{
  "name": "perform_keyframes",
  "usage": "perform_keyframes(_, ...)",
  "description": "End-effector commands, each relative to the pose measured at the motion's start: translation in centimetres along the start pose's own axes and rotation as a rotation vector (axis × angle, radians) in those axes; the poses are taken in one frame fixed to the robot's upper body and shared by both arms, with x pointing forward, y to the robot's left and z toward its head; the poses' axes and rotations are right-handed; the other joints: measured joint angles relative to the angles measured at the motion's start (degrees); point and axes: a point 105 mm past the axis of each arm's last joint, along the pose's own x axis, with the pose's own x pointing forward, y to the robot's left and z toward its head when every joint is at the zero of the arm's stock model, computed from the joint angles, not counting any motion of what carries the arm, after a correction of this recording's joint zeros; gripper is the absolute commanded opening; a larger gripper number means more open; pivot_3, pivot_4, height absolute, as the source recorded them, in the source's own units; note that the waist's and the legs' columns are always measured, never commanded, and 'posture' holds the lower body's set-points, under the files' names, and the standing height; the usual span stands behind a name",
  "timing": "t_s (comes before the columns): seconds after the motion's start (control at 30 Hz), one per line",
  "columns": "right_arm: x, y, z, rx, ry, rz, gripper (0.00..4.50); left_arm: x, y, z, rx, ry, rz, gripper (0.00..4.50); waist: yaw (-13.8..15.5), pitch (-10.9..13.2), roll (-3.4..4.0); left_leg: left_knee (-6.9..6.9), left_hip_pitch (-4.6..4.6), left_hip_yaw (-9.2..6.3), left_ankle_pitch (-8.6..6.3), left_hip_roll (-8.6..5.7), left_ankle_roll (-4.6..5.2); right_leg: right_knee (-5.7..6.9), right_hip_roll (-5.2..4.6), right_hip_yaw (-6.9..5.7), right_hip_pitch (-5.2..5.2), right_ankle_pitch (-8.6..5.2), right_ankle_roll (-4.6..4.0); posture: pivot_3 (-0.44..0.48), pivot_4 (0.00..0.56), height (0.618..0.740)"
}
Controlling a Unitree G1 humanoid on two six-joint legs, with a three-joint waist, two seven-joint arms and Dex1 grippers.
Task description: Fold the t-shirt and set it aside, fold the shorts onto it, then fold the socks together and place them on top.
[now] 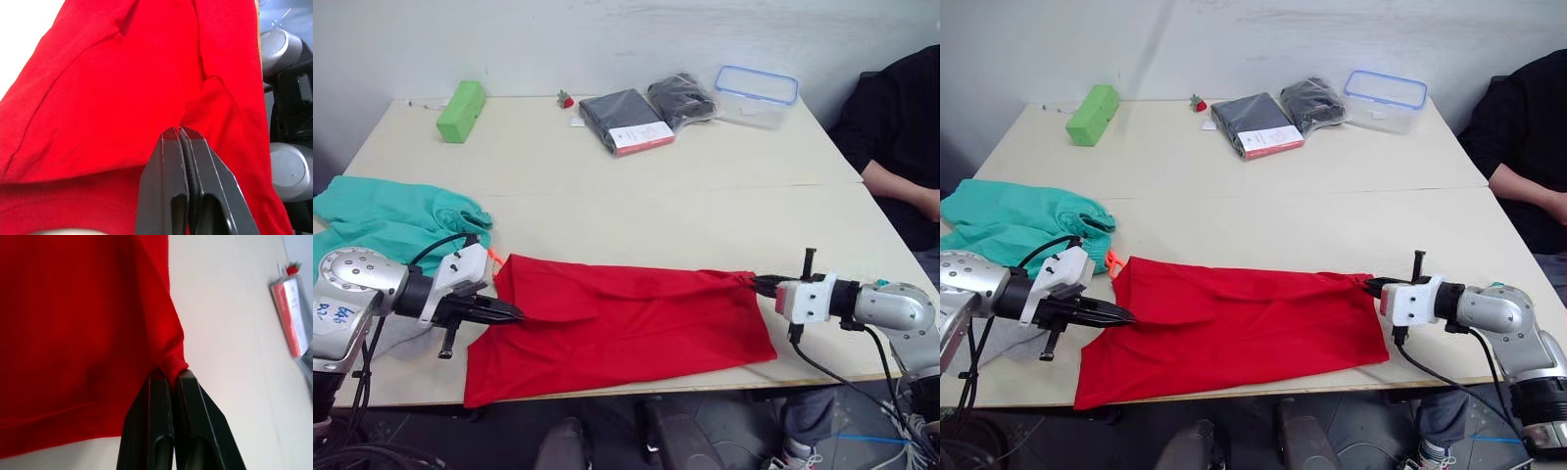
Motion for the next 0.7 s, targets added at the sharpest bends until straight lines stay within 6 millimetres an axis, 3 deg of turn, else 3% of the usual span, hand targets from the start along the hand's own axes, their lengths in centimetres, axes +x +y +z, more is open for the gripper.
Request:
perform_keyframes(0.03, -0.5, -0.7, -0.5, -0.098, 0.021, -0.01, 0.02, -0.6, -0.1, 0.4, 0.005, -0.008, 0.026, 0.0, -0.02, 0.02, 0.0, 0.0, 0.03, 0.0, -0.01, 0.01, 0.01, -0.05, 0.0, 0.0, 0.07, -0.02, -0.05, 0.0, 0.15, 0.74)
perform_keyframes(0.23, -0.4, -0.5, -1.9, -0.124, 0.073, 0.018, 0.02, -1.1, -0.4, 0.6, -0.088, -0.062, -0.004, 0.0, 0.07, 0.08, 0.02, -0.05, 0.03, 0.0, 0.0, 0.02, 0.02, -0.15, 0.0, 0.0, 0.08, -0.01, -0.16, 0.0, 0.15, 0.74)
perform_keyframes(0.4, -0.7, -0.1, -1.7, -0.098, 0.052, 0.033, 1.25, -1.3, -1.1, -0.3, -0.132, -0.029, -0.034, 0.0, 0.09, 0.08, 0.03, -0.39, 0.05, -0.01, 0.0, 0.0, 0.01, -0.21, -0.01, -0.02, 0.01, 0.06, -0.01, 0.0, 0.15, 0.74)
perform_keyframes(0.5, -1.4, -0.2, -1.0, -0.057, 0.026, 0.033, 2.34, -1.4, -1.7, -0.5, -0.132, -0.011, -0.046, 0.0, 0.09, 0.09, 0.03, -0.72, 0.16, 0.01, 0.02, 0.0, -0.03, -0.33, -0.01, -0.02, 0.01, 0.1, 0.08, 0.0, 0.15, 0.74)
perform_keyframes(0.67, -2.2, -2.5, 0.7, 0.218, -0.038, -0.036, 3.99, -2.2, -0.6, 1.3, -0.149, -0.117, 0.016, 0.0, 0.15, 0.09, 0.04, -0.85, 0.2, -0.07, 0.0, 0.04, -0.07, -0.3, 0.0, -0.09, 0.02, 0.09, 0.07, 0.0, 0.15, 0.74)
perform_keyframes(0.7, -2.1, -3.1, 1.2, 0.273, -0.056, -0.059, 3.99, -2.4, -0.4, 2.0, -0.16, -0.16, 0.022, 0.0, 0.17, 0.11, 0.06, -0.85, 0.21, -0.07, 0.0, 0.04, -0.08, -0.31, 0.0, -0.09, 0.02, 0.09, 0.07, 0.0, 0.15, 0.74)
